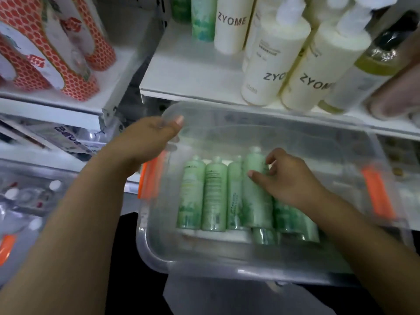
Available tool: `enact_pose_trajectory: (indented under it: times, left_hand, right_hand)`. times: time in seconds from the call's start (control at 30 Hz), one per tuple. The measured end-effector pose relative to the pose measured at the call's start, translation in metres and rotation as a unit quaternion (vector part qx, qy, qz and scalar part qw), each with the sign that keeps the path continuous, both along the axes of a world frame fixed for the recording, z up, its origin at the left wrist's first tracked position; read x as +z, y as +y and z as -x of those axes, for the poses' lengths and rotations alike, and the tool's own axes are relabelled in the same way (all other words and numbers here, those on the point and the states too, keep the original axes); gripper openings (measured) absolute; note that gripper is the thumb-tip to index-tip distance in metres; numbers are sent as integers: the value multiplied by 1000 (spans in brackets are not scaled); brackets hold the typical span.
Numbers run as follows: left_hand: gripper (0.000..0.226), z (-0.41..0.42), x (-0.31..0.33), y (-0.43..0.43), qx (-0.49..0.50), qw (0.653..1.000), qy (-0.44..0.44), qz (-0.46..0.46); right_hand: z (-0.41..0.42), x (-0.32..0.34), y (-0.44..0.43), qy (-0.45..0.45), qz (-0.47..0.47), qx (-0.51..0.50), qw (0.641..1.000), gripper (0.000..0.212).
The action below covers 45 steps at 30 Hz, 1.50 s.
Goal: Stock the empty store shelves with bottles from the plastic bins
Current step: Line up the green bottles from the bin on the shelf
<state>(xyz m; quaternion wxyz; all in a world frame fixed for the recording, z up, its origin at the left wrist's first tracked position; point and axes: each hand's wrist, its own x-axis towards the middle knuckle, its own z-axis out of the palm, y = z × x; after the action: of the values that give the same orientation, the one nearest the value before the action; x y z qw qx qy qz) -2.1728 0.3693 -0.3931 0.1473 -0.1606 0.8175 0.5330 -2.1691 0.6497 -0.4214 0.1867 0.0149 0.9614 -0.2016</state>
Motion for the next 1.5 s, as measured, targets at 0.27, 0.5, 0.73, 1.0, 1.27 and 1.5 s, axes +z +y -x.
enact_pose_trajectory:
  times: [0.27,0.5,0.73,1.0,1.27,1.5]
  left_hand:
    - [49,4,7,2,-18,999,-40,5]
    - [46,7,8,4,-25,999,-47,-6]
    - [73,5,14,1,-43,997,-50,-40]
    - [100,6,7,-8,-42,996,-28,-71]
    - [91,1,5,-21,29,994,-1,-104]
    - [50,7,2,-17,113,982,5,-154]
  right_hand:
    - [-4,-15,-5,-73,19,-43,996,81]
    - [1,-23,-2,-94,52,-44,993,77]
    - [-4,-19,-2,-182,228,-56,955,67]
    - [-6,-10,-6,-254,419,-113,864,59]
    - [-5,28,-17,-196,484,-94,848,50]
    - [10,86,-55,-80,535,-64,839,37]
